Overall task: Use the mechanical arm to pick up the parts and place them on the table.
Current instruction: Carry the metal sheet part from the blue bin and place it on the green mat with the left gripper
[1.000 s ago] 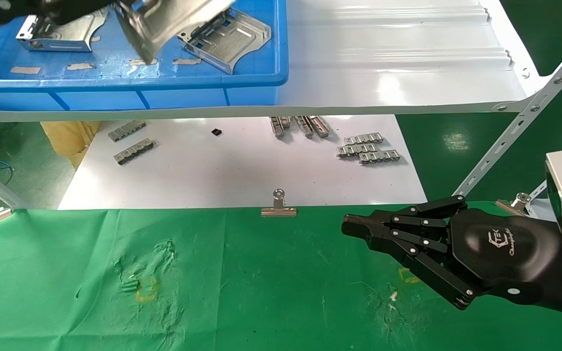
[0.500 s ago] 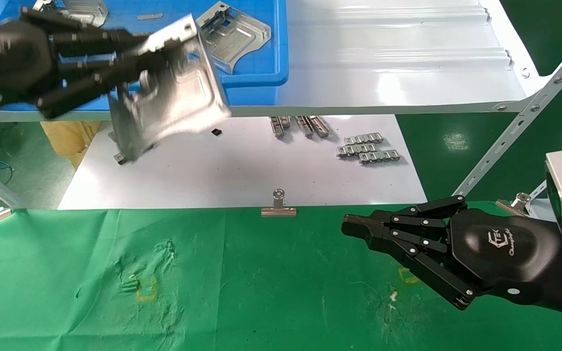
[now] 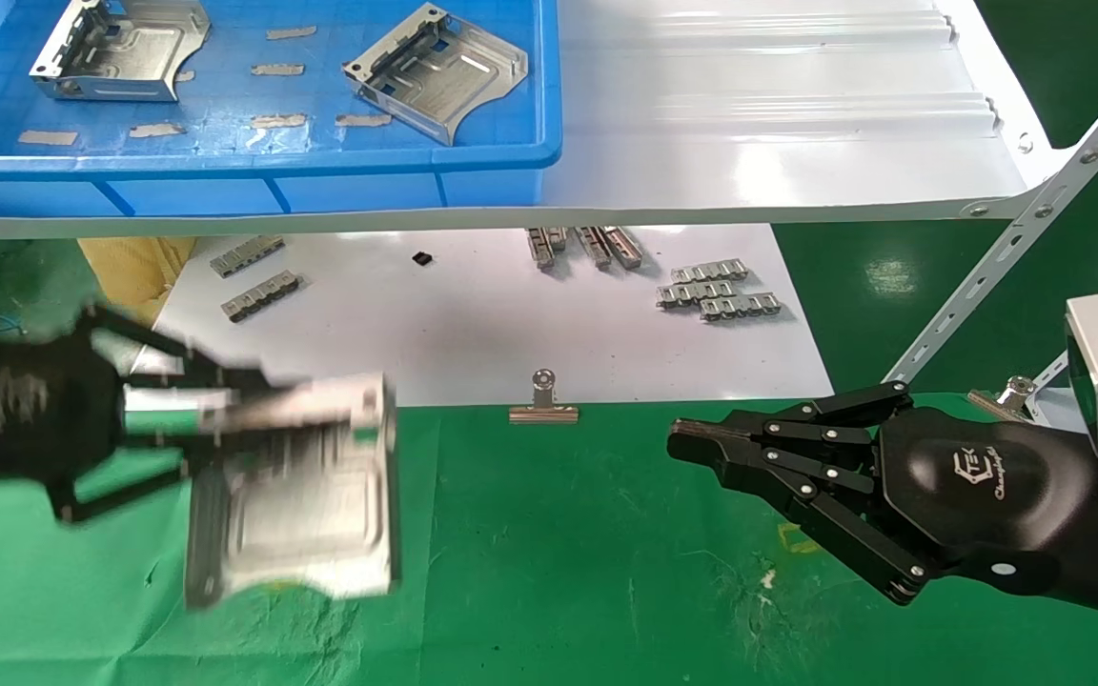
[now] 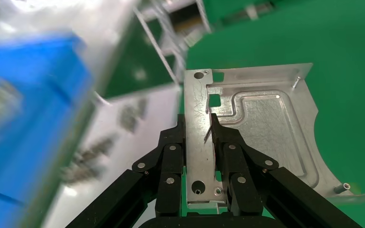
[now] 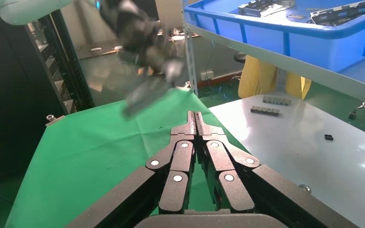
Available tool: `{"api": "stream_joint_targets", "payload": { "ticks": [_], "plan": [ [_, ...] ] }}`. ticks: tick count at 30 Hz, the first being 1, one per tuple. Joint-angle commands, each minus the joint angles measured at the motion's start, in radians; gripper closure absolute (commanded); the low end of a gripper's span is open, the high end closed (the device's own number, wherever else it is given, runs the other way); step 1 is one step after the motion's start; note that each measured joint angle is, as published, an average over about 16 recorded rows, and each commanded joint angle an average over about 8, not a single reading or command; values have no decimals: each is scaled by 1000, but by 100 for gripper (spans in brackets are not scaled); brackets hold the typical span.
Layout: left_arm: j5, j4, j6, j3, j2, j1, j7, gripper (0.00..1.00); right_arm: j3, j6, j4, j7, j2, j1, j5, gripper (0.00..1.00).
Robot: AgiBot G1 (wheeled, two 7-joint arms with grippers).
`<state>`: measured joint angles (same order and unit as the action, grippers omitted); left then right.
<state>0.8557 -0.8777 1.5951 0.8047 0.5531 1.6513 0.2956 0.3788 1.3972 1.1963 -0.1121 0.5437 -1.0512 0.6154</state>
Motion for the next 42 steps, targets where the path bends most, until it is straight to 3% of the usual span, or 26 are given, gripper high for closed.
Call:
{"api": "stream_joint_targets", "payload": {
  "ticks": [1, 7, 14, 37, 39, 42],
  "plan": [
    [12, -23, -2, 37, -19, -13, 34, 100, 0, 0, 0, 0, 0, 0, 0, 100],
    [70, -31, -2, 153, -22, -28, 125, 100, 0, 0, 0, 0, 0, 0, 0, 100],
    [122, 59, -26, 244, 10, -15, 174, 100, 0, 0, 0, 0, 0, 0, 0, 100],
    [168, 249, -211, 257, 109, -68, 290, 99, 0, 0, 0, 0, 0, 0, 0, 100],
    [169, 258, -220, 257, 116, -73, 298, 91, 0, 0, 0, 0, 0, 0, 0, 100],
    [173, 274, -233, 258, 126, -77, 317, 61, 0, 0, 0, 0, 0, 0, 0, 100]
  ]
}}
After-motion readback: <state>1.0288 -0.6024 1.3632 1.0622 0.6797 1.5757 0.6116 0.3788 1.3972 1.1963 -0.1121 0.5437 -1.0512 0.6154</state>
